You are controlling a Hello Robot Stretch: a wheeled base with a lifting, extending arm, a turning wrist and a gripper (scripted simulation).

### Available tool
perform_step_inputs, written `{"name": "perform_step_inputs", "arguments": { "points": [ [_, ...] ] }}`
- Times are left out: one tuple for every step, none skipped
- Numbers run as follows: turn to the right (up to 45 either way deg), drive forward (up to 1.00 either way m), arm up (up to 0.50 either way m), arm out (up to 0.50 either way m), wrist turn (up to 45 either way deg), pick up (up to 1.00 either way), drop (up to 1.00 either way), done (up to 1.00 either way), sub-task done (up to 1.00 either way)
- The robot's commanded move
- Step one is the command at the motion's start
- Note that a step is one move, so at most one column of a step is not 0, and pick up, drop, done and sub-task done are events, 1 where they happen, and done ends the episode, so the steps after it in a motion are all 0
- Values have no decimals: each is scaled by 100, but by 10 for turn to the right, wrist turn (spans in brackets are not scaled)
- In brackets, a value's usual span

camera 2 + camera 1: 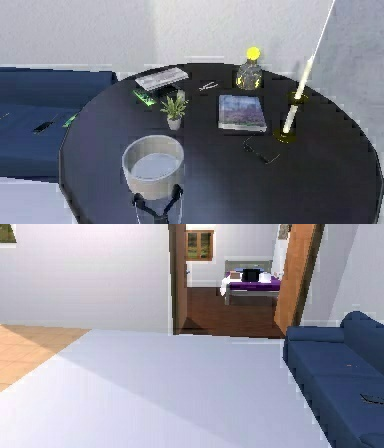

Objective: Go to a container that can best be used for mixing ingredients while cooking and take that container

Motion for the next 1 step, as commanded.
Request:
{"name": "perform_step_inputs", "arguments": {
  "points": [
    [0, 0, 0, 0, 0, 0, 0, 100, 0]
  ]
}}
